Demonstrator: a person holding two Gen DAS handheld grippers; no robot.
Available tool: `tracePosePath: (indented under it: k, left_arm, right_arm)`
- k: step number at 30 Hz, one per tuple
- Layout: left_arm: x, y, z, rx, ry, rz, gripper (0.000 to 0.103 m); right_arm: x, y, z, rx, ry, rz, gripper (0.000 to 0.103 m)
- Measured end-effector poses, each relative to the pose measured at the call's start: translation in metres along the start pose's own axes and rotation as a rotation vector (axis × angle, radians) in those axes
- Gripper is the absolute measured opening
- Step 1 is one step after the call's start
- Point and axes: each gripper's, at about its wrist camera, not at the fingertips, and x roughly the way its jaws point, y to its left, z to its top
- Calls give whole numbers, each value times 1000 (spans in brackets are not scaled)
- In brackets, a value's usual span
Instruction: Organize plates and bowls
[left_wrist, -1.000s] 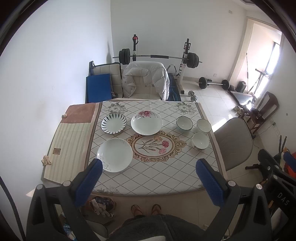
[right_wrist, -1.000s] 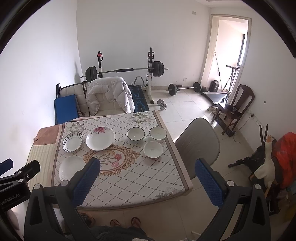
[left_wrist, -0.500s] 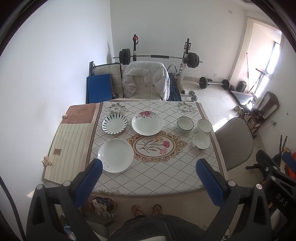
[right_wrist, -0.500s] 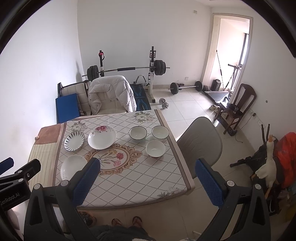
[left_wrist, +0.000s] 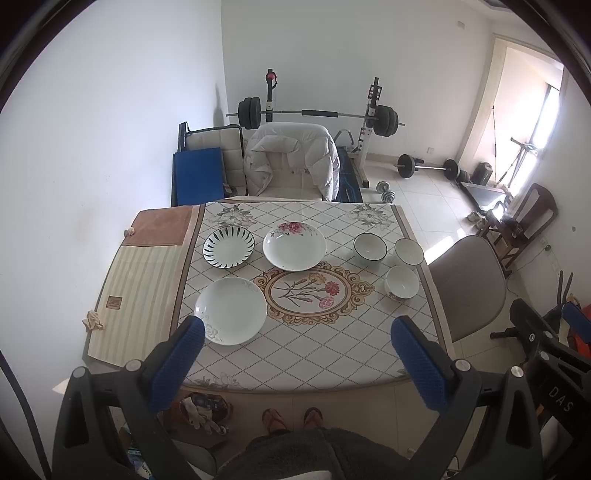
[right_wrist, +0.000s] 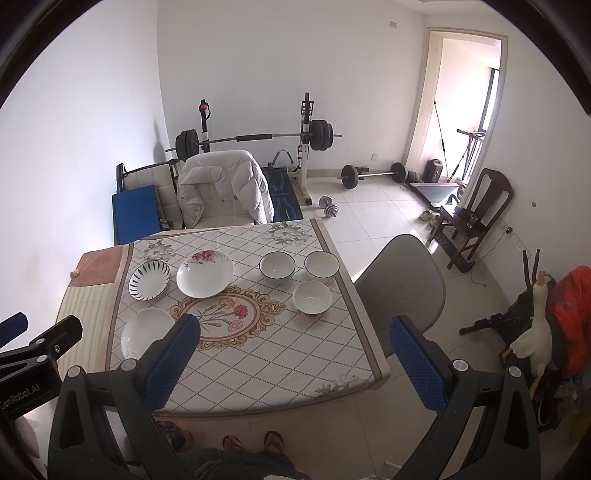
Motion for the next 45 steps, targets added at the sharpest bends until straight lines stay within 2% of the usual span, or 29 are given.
tracePosePath:
  k: [39,45]
  left_arm:
    - [0,-6,-1,0,-2,2,103]
    - [3,-11,4,-7,-19,28,103]
  right_arm:
    - [-1,2,0,3,6,12,103]
    - [22,-6,2,20,34,24,103]
